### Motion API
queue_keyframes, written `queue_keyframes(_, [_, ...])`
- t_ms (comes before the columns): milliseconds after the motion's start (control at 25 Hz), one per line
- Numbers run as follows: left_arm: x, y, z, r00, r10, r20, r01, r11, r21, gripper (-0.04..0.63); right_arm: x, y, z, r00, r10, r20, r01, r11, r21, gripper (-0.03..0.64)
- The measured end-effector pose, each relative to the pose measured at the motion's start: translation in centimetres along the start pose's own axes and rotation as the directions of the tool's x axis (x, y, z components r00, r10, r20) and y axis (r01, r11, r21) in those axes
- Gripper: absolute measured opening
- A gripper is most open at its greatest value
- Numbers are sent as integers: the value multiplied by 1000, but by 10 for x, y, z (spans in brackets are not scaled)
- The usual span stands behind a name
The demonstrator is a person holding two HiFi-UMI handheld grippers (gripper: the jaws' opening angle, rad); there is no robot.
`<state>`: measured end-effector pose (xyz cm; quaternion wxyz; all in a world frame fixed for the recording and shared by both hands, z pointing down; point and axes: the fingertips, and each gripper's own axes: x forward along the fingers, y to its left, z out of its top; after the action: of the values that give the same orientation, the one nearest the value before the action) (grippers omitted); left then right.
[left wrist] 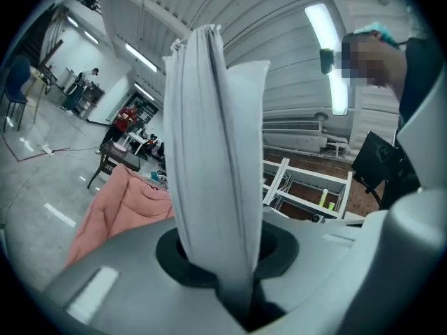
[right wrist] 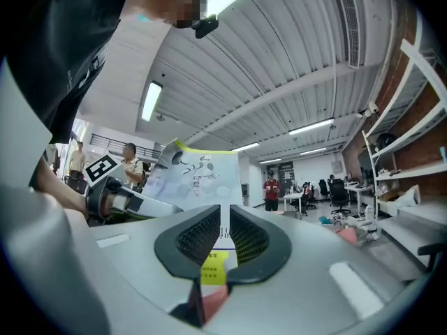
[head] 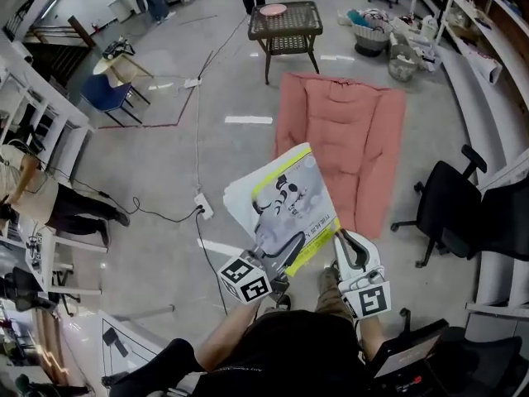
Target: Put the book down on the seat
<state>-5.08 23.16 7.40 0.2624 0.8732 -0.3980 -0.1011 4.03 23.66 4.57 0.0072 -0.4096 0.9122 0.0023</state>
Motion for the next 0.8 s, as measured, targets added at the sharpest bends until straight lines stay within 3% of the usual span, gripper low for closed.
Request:
queue_keyframes(160, [60,5,5,999,32,-15,-32,999,-4,72,28,-73,0,998,61,5,-61,998,12,58])
queue_keyframes(360, [106,4,16,1000,-15,4,15,1000,-3,72,53,-139,3,995,101,21,-101,995,-21,61])
queue_keyframes(640, [133,35,30,997,-81,-8,81,997,9,72,85,-167,0,998,55,15,-55,998,-13,83])
queue_keyframes(800, [125,51,57,984,-175,-17,176,984,39,72,110,-158,9,998,43,50,-46,996,75,92])
